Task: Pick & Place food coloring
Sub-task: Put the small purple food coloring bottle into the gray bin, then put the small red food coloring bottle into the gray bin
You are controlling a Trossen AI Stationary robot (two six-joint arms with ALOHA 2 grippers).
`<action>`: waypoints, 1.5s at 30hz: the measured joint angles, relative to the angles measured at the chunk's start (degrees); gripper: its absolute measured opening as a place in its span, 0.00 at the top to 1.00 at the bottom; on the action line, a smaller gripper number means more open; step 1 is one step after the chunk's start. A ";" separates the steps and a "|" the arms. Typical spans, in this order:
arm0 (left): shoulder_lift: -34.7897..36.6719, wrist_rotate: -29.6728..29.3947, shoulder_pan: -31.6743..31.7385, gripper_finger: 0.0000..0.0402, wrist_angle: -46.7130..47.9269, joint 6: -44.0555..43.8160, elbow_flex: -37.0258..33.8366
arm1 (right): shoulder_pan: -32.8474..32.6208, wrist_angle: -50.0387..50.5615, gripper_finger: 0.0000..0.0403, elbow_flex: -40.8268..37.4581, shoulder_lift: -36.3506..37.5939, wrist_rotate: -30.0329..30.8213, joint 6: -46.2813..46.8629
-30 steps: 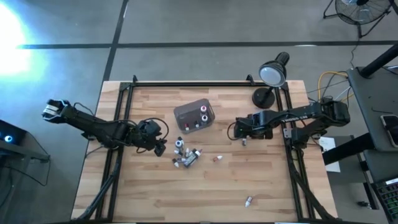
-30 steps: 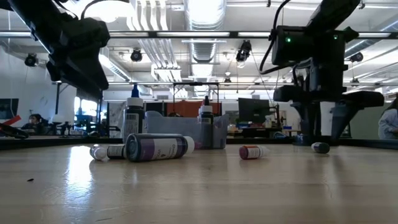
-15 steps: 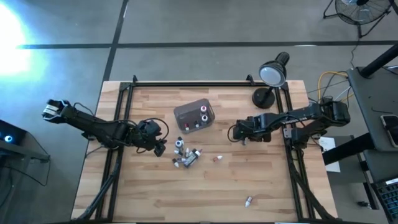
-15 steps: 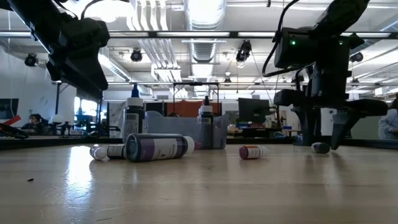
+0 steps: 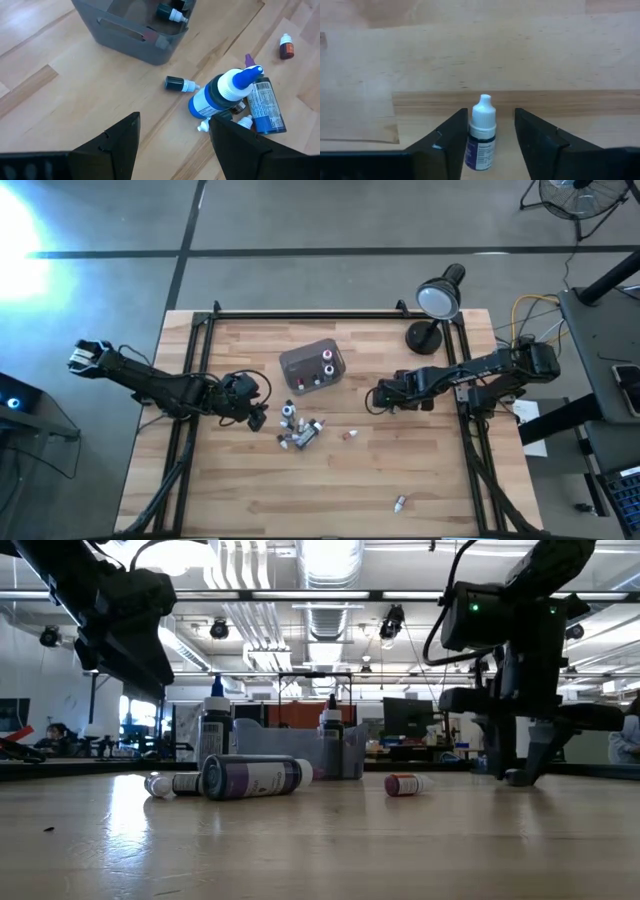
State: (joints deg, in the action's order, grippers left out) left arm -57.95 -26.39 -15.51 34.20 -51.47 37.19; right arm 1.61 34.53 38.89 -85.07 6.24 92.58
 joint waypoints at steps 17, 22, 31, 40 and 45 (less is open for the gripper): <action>0.02 -0.01 0.02 0.47 -0.18 -1.17 0.00 | 0.14 -9.77 0.88 0.77 0.68 2.54 -8.59; 0.02 -0.02 0.04 0.47 -0.73 -0.80 0.00 | 0.14 -33.08 0.89 3.18 1.58 4.05 -16.30; 0.02 -0.01 0.04 0.47 -4.28 -1.01 0.00 | 3.75 -34.15 0.83 22.95 -6.79 8.79 -50.22; 0.02 0.02 0.04 0.47 -5.18 -2.79 0.00 | 5.96 -16.63 0.50 42.71 -17.39 7.18 -61.58; 0.02 0.02 0.02 0.47 -5.14 -3.73 0.00 | 2.19 2.69 0.38 47.25 -15.80 8.26 -68.29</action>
State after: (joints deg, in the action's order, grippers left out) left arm -57.93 -26.37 -15.49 29.06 -55.20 37.19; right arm 3.80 37.22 86.15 -100.87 14.50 24.29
